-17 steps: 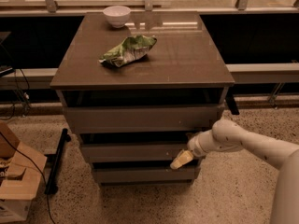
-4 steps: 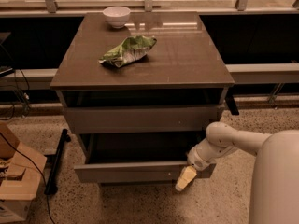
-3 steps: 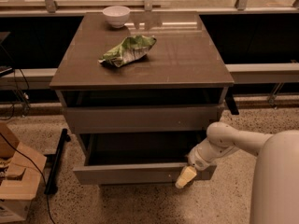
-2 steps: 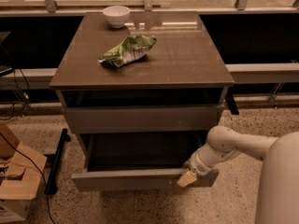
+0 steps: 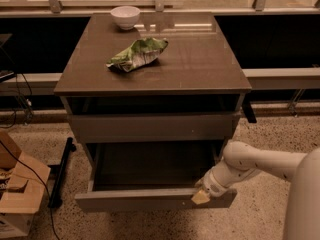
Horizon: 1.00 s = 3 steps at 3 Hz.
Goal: Open middle drawer
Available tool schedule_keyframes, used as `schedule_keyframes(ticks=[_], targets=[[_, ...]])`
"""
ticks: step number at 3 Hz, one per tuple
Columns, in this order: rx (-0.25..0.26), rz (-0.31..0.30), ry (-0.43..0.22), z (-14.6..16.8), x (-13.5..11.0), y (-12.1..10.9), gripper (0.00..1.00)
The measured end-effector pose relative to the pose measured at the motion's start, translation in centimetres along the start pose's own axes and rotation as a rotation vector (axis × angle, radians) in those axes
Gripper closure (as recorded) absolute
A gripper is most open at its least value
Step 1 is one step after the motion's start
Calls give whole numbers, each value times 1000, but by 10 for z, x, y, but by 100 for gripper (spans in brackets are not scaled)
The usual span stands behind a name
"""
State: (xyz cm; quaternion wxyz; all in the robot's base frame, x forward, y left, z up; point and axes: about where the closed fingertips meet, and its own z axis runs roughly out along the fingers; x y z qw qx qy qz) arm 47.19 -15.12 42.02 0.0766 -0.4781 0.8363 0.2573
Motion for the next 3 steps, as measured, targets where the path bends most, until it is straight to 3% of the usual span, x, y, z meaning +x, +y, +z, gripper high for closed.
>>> schedule_keyframes(ticks=[1,2,3], targets=[[-7,24,-3,0,3,8,40],[-48,127,-10,12,29,45,15],[-48,127,-10,11,27,42,0]])
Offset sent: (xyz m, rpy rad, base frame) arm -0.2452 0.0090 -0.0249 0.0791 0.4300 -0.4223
